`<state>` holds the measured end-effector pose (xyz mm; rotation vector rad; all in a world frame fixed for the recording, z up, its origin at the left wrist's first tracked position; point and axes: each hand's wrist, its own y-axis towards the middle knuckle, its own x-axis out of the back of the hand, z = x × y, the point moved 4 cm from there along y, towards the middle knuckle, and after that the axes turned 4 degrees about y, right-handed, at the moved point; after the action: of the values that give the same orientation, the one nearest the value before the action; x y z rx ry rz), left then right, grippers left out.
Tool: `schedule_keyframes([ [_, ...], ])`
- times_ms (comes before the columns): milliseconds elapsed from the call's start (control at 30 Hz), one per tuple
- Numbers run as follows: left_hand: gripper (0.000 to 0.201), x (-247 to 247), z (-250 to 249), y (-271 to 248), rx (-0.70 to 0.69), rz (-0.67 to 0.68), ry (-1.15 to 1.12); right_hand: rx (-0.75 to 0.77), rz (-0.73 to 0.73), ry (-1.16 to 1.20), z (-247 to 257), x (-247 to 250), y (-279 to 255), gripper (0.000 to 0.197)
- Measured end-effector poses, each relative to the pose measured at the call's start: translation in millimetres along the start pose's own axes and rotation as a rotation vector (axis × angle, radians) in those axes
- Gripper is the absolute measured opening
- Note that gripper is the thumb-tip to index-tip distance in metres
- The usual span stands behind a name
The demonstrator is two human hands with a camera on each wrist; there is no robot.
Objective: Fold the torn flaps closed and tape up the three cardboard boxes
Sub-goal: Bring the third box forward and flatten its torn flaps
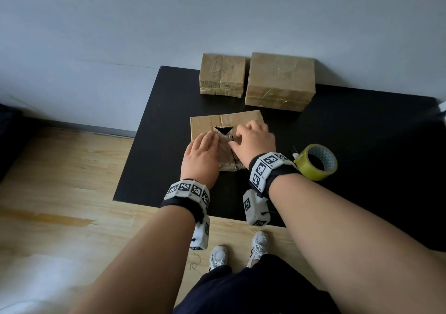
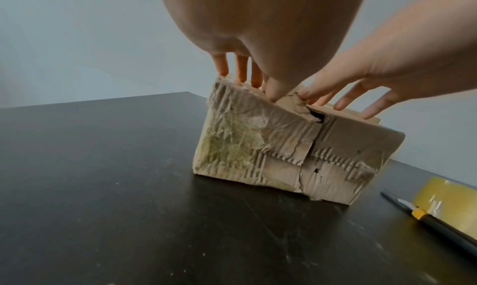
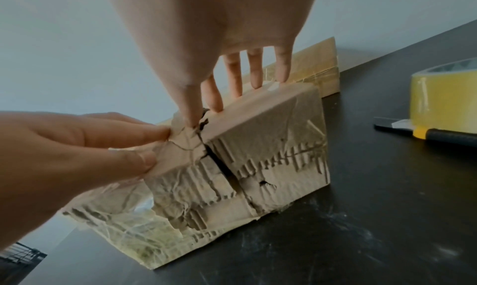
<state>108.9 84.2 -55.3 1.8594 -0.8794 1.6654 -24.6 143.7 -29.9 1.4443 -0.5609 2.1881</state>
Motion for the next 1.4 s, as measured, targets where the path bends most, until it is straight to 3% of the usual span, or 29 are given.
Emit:
schedule_keyframes([
  [300, 0.062, 14.5, 1.0, 11.3, 0.058, 0.005, -0.051, -0.085, -0.049, -0.057, 6.8, -8.7, 4.9, 0.036],
  [567, 0.059, -0.3, 6.3, 30.7, -0.063, 0.202, 0.009, -0.034, -0.038, -0.048, -0.5, -6.0, 1.5, 0.036],
  [833, 0.065, -1.3, -2.0, 23.3, -0.074, 0.189, 0.115, 0.097, -0.045, 0.035, -11.0, -14.6, -10.9, 0.037],
  [1000, 0.060, -3.1, -0.3, 16.3, -0.044, 0.143, -0.027, 0.102, 0.004, 0.106, -15.5, -11.4, -12.9, 0.039],
  [1100, 0.062, -3.3, 1.3, 12.7, -0.073, 0.153, 0.018, 0.054, 0.020, 0.126, -18.2, -9.7, -19.7, 0.047],
  [1233, 0.067, -4.7, -1.6, 9.1, -0.069, 0.187, 0.096, -0.170, -0.030, 0.150, -29.0, -5.3, -33.8, 0.064],
  [1333, 0.058, -5.5, -3.4, 7.1, -0.045, 0.167, 0.098, -0.265, 0.090, 0.247, -37.6, -11.3, -42.9, 0.066],
  [1400, 0.067, -5.4, -4.9, 6.1, -0.037, 0.174, 0.107, -0.281, 0.149, 0.274, -40.8, -13.9, -45.3, 0.066],
])
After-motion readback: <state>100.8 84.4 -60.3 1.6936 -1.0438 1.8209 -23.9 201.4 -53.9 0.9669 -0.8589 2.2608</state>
